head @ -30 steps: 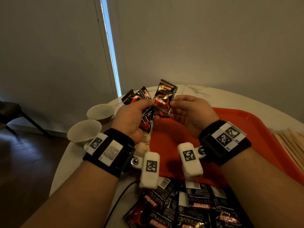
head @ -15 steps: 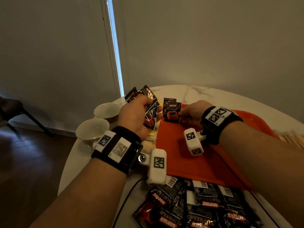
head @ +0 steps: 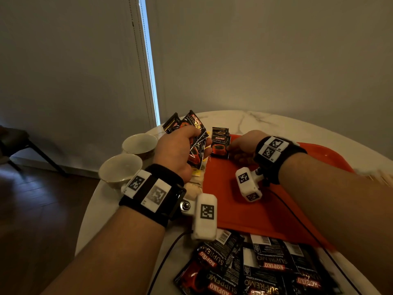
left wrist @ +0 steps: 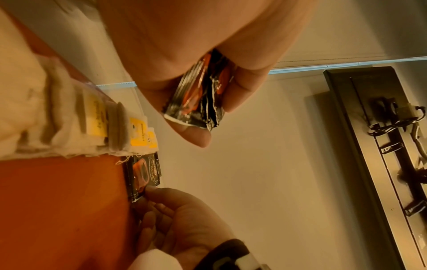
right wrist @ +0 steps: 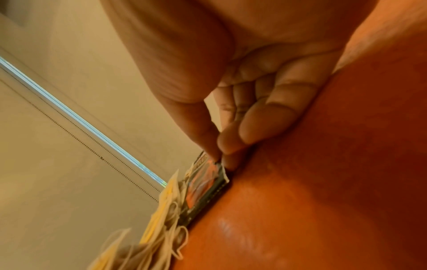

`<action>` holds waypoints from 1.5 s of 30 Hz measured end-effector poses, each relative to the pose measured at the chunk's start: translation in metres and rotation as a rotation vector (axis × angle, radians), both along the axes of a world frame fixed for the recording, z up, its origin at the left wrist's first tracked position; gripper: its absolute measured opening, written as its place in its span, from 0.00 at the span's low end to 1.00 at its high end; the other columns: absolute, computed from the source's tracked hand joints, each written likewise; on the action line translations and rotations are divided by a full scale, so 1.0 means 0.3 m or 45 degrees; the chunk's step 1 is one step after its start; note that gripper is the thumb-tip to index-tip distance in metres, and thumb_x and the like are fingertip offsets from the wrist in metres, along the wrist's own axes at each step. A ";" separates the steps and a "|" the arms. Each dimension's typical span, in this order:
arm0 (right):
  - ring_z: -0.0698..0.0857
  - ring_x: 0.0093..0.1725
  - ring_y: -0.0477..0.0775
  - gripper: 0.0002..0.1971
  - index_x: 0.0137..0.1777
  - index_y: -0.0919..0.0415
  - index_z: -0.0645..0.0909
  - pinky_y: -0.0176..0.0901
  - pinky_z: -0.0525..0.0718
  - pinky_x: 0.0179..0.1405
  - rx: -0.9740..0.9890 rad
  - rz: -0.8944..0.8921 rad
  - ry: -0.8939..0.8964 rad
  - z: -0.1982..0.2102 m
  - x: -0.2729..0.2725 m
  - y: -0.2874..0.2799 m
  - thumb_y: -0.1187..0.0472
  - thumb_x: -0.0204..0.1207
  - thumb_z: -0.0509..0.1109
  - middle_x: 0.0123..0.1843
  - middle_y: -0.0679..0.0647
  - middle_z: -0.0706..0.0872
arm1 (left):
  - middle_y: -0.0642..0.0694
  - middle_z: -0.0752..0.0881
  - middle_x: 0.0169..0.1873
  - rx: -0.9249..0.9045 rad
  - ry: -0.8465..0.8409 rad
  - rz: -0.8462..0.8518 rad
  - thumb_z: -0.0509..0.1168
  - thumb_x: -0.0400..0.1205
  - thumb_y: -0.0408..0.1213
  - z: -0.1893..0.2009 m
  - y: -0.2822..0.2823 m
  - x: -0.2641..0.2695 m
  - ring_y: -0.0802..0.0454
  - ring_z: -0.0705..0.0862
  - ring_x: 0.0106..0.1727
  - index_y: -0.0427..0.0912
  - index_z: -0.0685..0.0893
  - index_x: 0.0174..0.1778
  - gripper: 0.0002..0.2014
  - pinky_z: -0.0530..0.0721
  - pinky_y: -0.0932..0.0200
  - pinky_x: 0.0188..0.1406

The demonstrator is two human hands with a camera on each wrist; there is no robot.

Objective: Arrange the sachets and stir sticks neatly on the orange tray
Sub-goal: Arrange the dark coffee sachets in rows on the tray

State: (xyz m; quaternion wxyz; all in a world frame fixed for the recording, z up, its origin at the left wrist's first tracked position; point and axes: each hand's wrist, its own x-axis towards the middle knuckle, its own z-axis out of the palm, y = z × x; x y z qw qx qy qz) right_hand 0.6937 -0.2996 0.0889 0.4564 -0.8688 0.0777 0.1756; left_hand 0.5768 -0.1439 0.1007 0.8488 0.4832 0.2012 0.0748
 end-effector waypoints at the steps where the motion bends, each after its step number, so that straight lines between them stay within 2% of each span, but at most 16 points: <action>1: 0.88 0.40 0.54 0.06 0.50 0.65 0.87 0.44 0.85 0.35 0.003 0.001 0.002 -0.003 0.002 0.000 0.63 0.77 0.78 0.48 0.60 0.92 | 0.34 0.94 0.49 0.002 0.004 0.000 0.69 0.85 0.31 -0.001 0.000 0.001 0.45 0.95 0.45 0.33 0.83 0.63 0.12 0.91 0.55 0.32; 7: 0.87 0.40 0.53 0.11 0.51 0.65 0.86 0.44 0.85 0.39 0.156 -0.004 0.011 -0.002 -0.015 -0.020 0.56 0.79 0.78 0.48 0.58 0.91 | 0.35 0.95 0.47 0.025 0.031 -0.031 0.72 0.83 0.32 -0.007 -0.003 0.000 0.42 0.96 0.46 0.34 0.85 0.62 0.12 0.93 0.51 0.36; 10: 0.79 0.32 0.50 0.14 0.50 0.59 0.88 0.43 0.78 0.35 0.384 0.007 0.007 0.034 -0.067 -0.048 0.48 0.79 0.77 0.42 0.53 0.89 | 0.34 0.94 0.48 0.030 0.050 -0.090 0.75 0.81 0.30 -0.001 -0.012 -0.010 0.42 0.95 0.43 0.32 0.87 0.59 0.12 0.94 0.49 0.37; 12: 0.77 0.29 0.48 0.15 0.46 0.56 0.87 0.43 0.73 0.33 0.541 0.156 0.028 0.067 -0.126 -0.068 0.43 0.78 0.75 0.39 0.51 0.89 | 0.36 0.94 0.43 0.046 0.036 -0.167 0.75 0.81 0.27 0.008 -0.026 -0.023 0.45 0.94 0.39 0.32 0.89 0.52 0.06 0.93 0.52 0.34; 14: 0.81 0.32 0.48 0.14 0.50 0.55 0.88 0.43 0.75 0.35 0.686 0.328 0.014 0.088 -0.188 -0.084 0.46 0.76 0.76 0.42 0.52 0.90 | 0.36 0.94 0.41 0.089 0.018 -0.246 0.75 0.80 0.26 0.012 -0.039 -0.036 0.44 0.93 0.39 0.33 0.90 0.49 0.04 0.92 0.54 0.33; 16: 0.85 0.34 0.47 0.07 0.51 0.56 0.87 0.41 0.78 0.34 0.807 0.411 -0.081 0.090 -0.236 -0.088 0.55 0.77 0.77 0.42 0.52 0.90 | 0.35 0.94 0.44 0.140 0.001 -0.305 0.76 0.78 0.26 0.015 -0.050 -0.046 0.42 0.94 0.43 0.32 0.91 0.51 0.07 0.92 0.52 0.36; 19: 0.87 0.30 0.43 0.04 0.48 0.56 0.84 0.42 0.77 0.35 0.932 0.331 -0.175 0.064 -0.260 -0.089 0.65 0.78 0.76 0.36 0.49 0.90 | 0.37 0.93 0.42 0.173 -0.037 -0.318 0.75 0.79 0.28 0.019 -0.057 -0.049 0.42 0.93 0.42 0.33 0.90 0.50 0.06 0.91 0.54 0.35; 23: 0.87 0.31 0.44 0.07 0.49 0.58 0.84 0.43 0.82 0.36 1.008 0.282 -0.181 0.040 -0.257 -0.095 0.70 0.77 0.75 0.36 0.51 0.91 | 0.35 0.93 0.53 0.170 -0.040 -0.231 0.75 0.81 0.32 0.007 -0.052 -0.040 0.37 0.93 0.53 0.36 0.88 0.59 0.12 0.90 0.46 0.39; 26: 0.90 0.36 0.49 0.07 0.46 0.58 0.83 0.41 0.86 0.36 1.095 0.229 -0.145 0.033 -0.253 -0.097 0.71 0.77 0.74 0.41 0.54 0.91 | 0.33 0.93 0.56 0.223 -0.053 -0.232 0.78 0.77 0.30 -0.002 -0.047 -0.035 0.34 0.93 0.56 0.37 0.88 0.61 0.17 0.91 0.40 0.52; 29: 0.89 0.37 0.49 0.08 0.44 0.57 0.80 0.41 0.87 0.36 1.187 0.172 -0.099 0.026 -0.247 -0.098 0.69 0.75 0.75 0.41 0.54 0.91 | 0.33 0.93 0.57 0.249 -0.072 -0.277 0.81 0.68 0.30 -0.004 -0.044 -0.034 0.34 0.92 0.59 0.35 0.89 0.64 0.26 0.87 0.33 0.66; 32: 0.89 0.41 0.49 0.05 0.45 0.57 0.81 0.38 0.88 0.36 1.265 0.112 -0.071 0.020 -0.239 -0.101 0.64 0.77 0.75 0.45 0.54 0.90 | 0.32 0.92 0.59 0.249 -0.093 -0.313 0.82 0.62 0.30 -0.007 -0.038 -0.027 0.33 0.91 0.62 0.33 0.88 0.66 0.32 0.84 0.30 0.70; 37: 0.87 0.38 0.49 0.06 0.54 0.61 0.83 0.37 0.88 0.33 1.352 0.037 -0.031 0.027 -0.241 -0.101 0.59 0.82 0.72 0.40 0.53 0.89 | 0.31 0.90 0.63 0.183 -0.102 -0.361 0.82 0.66 0.28 -0.004 -0.028 -0.029 0.32 0.90 0.64 0.32 0.85 0.71 0.34 0.83 0.33 0.72; 39: 0.86 0.35 0.47 0.08 0.54 0.62 0.83 0.37 0.89 0.33 1.335 0.000 -0.068 0.024 -0.241 -0.096 0.58 0.81 0.74 0.36 0.52 0.89 | 0.31 0.91 0.62 0.184 -0.092 -0.345 0.81 0.68 0.28 0.001 -0.033 -0.035 0.32 0.91 0.63 0.31 0.85 0.70 0.32 0.86 0.37 0.68; 41: 0.83 0.32 0.45 0.09 0.52 0.62 0.83 0.35 0.88 0.32 1.318 -0.041 -0.113 0.021 -0.241 -0.087 0.57 0.80 0.76 0.33 0.50 0.88 | 0.31 0.92 0.58 0.187 -0.081 -0.305 0.80 0.67 0.28 0.006 -0.045 -0.040 0.34 0.92 0.58 0.30 0.86 0.67 0.30 0.90 0.44 0.53; 43: 0.82 0.30 0.44 0.08 0.48 0.63 0.83 0.35 0.87 0.30 1.330 -0.058 -0.167 0.018 -0.244 -0.081 0.58 0.81 0.75 0.32 0.51 0.87 | 0.33 0.93 0.52 0.196 -0.066 -0.223 0.80 0.65 0.28 0.004 -0.053 -0.036 0.39 0.94 0.48 0.29 0.89 0.60 0.25 0.90 0.53 0.36; 45: 0.85 0.31 0.46 0.08 0.50 0.65 0.84 0.36 0.88 0.30 1.281 0.000 -0.230 0.024 -0.252 -0.079 0.59 0.82 0.74 0.34 0.54 0.88 | 0.35 0.94 0.46 0.205 -0.061 -0.140 0.80 0.68 0.27 -0.001 -0.056 -0.030 0.44 0.94 0.39 0.29 0.89 0.54 0.18 0.87 0.57 0.28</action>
